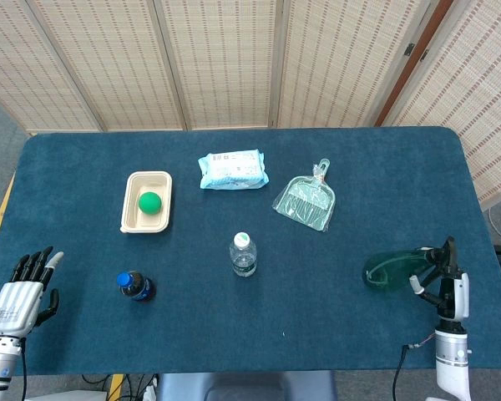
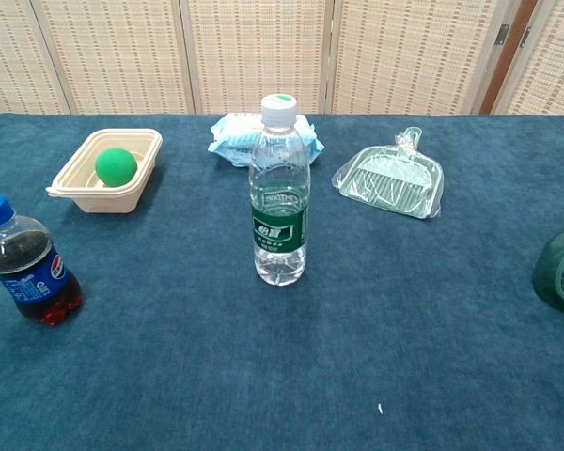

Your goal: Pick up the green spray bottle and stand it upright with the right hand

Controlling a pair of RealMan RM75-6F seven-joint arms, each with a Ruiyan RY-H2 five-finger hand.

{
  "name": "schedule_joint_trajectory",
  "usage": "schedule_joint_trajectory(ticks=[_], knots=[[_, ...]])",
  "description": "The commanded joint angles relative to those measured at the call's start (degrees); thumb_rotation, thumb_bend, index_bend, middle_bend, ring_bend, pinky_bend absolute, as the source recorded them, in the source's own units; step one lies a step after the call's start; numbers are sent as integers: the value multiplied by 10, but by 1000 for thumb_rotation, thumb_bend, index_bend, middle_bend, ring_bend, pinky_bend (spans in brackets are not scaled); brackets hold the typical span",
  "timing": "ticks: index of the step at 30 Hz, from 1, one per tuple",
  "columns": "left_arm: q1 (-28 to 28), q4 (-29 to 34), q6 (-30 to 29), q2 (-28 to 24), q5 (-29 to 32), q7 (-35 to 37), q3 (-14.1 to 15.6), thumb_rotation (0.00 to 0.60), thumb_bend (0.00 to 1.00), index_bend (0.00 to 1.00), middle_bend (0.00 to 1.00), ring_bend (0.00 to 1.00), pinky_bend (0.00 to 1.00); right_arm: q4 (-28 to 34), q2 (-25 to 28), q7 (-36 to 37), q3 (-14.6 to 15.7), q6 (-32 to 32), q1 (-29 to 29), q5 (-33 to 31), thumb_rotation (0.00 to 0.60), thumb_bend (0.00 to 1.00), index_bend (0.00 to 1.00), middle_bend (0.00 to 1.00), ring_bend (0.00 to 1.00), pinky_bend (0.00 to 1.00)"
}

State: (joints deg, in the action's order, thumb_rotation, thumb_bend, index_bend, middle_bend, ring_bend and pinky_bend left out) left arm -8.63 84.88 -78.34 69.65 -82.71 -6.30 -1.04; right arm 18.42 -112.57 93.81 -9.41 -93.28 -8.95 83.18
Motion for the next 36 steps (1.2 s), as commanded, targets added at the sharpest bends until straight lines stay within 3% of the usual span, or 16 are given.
schedule_joint_trajectory(ticks=[1,36], knots=[[0,0,-1,0,-1,0,0,600,614,56,10,0,0,2,1,0,0,-1,1,0,600,175,535,478,461,448],[1,-15,5,6,3,10,1,600,612,56,10,0,0,-1,3,-3,4,19,-7,2,600,169,488,463,448,427]])
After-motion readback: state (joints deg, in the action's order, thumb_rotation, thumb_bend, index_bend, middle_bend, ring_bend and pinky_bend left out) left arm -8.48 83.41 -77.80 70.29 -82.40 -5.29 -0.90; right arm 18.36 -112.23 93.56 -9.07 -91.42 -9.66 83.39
